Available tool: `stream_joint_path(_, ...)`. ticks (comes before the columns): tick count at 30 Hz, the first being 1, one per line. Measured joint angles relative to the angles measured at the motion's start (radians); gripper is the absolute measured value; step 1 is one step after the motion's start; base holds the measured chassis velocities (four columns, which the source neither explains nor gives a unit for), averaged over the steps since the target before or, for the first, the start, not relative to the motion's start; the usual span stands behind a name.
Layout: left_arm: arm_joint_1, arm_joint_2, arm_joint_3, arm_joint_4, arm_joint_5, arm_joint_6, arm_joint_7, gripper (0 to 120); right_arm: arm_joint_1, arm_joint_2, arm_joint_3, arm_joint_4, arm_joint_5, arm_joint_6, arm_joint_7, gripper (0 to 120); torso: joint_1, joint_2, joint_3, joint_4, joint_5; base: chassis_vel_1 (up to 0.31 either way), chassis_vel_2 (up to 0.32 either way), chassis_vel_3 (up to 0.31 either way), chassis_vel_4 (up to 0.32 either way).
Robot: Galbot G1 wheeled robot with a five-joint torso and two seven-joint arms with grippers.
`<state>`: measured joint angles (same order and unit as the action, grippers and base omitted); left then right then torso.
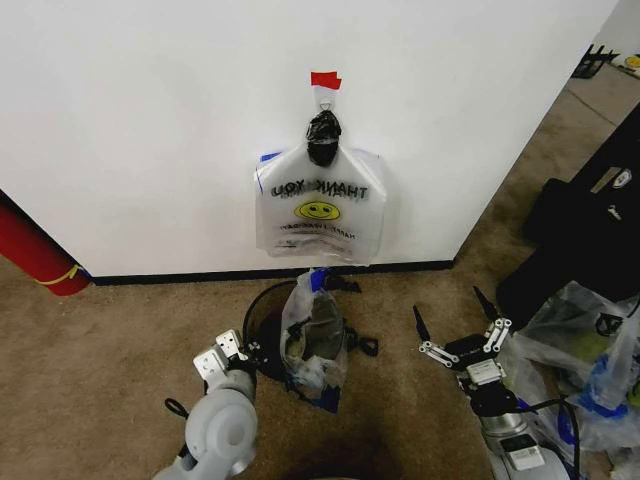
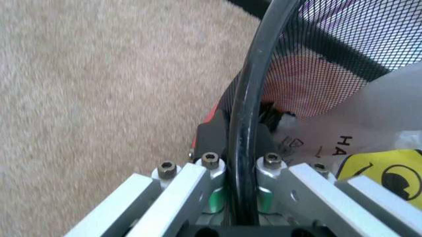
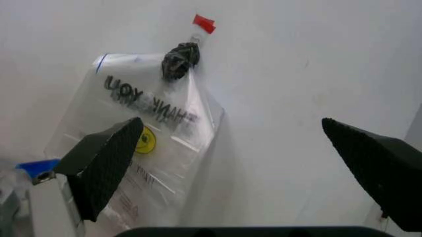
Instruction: Pick up the garbage bag from the wall and place it over the trash bin.
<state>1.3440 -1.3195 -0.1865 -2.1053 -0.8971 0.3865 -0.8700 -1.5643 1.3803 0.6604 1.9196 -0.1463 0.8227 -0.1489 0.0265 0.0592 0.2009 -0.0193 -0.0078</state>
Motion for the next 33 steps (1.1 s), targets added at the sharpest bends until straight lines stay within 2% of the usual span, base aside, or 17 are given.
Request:
stream_joint_path(6,0.007,-0.038,0.013,0.028,0.015,0.014,0.004,0,-0.004,0.003,-0.002,0.001,-0.006,0.000,-0.004,100,0.000,0.000,0.000,0.0001,0.0002,0.000,0.000,0.000,0.000)
stream_joint_path(13,-0.012,-0.042,0.021,0.059,0.028,0.029,0.008,0,-0.003,0.006,-0.005,0.010,-0.010,0.000,-0.010,100,0.000,0.000,0.000,0.0001,0.0001,0.000,0.000,0.000,0.000)
stream_joint_path(15,-0.016,-0.039,0.022,0.058,0.028,0.035,0.008,4,-0.003,0.007,-0.005,0.009,-0.011,0.000,-0.011,100,0.000,0.000,0.000,0.0001,0.0002,0.000,0.000,0.000,0.000)
stream_joint_path(21,-0.017,-0.027,0.028,0.034,0.038,0.053,0.014,28,-0.002,0.015,-0.005,0.000,-0.014,0.000,-0.011,100,0.000,0.000,0.000,-0.0002,-0.0004,0.000,0.000,0.000,0.000)
stream_joint_path(22,-0.017,-0.027,0.028,0.034,0.038,0.053,0.014,28,-0.002,0.015,-0.005,0.000,-0.014,0.000,-0.011,100,0.000,0.000,0.000,-0.0002,-0.0004,0.000,0.000,0.000,0.000)
stream_joint_path(25,-0.012,-0.006,0.030,0.003,0.096,0.049,0.040,41,-0.001,0.018,-0.005,-0.004,-0.015,0.000,-0.012,100,0.000,0.000,0.000,-0.0002,-0.0002,0.000,0.000,0.000,0.000)
stream_joint_path(28,-0.002,0.045,0.025,-0.049,0.200,0.024,0.092,53,-0.001,0.018,-0.005,-0.008,-0.015,0.000,-0.012,100,0.000,0.000,0.000,-0.0001,-0.0003,0.000,0.000,0.000,0.000)
stream_joint_path(29,-0.002,0.045,0.025,-0.049,0.200,0.024,0.092,53,-0.001,0.018,-0.005,-0.008,-0.015,0.000,-0.012,100,0.000,0.000,0.000,-0.0001,-0.0003,0.000,0.000,0.000,0.000)
stream_joint_path(33,0.008,0.114,0.010,-0.094,0.277,0.006,0.147,70,0.002,0.019,-0.005,-0.010,-0.015,0.000,-0.012,100,0.000,0.000,0.000,0.0000,-0.0004,0.000,0.000,0.000,0.000)
